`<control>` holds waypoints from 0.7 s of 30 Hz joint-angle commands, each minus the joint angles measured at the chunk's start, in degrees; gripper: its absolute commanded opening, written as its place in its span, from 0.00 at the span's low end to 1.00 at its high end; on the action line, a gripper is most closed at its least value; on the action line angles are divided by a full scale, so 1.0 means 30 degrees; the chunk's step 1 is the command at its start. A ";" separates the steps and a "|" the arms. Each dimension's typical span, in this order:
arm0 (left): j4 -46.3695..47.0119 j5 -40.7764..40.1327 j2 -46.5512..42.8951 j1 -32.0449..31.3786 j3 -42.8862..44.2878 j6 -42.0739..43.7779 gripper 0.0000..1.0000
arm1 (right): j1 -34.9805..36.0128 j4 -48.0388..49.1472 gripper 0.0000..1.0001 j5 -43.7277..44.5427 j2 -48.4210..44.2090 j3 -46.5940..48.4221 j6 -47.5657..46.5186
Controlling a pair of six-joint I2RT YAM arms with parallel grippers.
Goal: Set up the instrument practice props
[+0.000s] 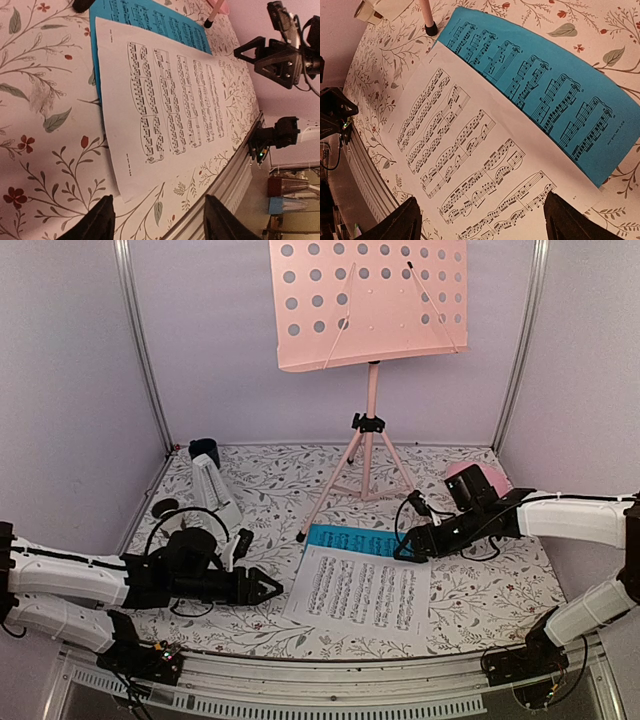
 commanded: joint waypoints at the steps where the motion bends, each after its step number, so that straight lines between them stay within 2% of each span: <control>1: 0.1517 0.0017 0.0666 -0.0531 -0.0894 -0.1896 0.58 | 0.0344 0.1247 0.85 -0.0381 0.0326 -0.0539 0.0735; 8: 0.2371 0.0478 0.2462 -0.0770 -0.0955 -0.2580 0.47 | 0.0417 0.1407 0.81 0.0286 0.0650 -0.1175 0.0951; 21: 0.2814 0.0484 0.3172 -0.0977 -0.1390 -0.3786 0.36 | 0.0204 0.1433 0.76 0.2498 -0.0236 -0.0901 0.1415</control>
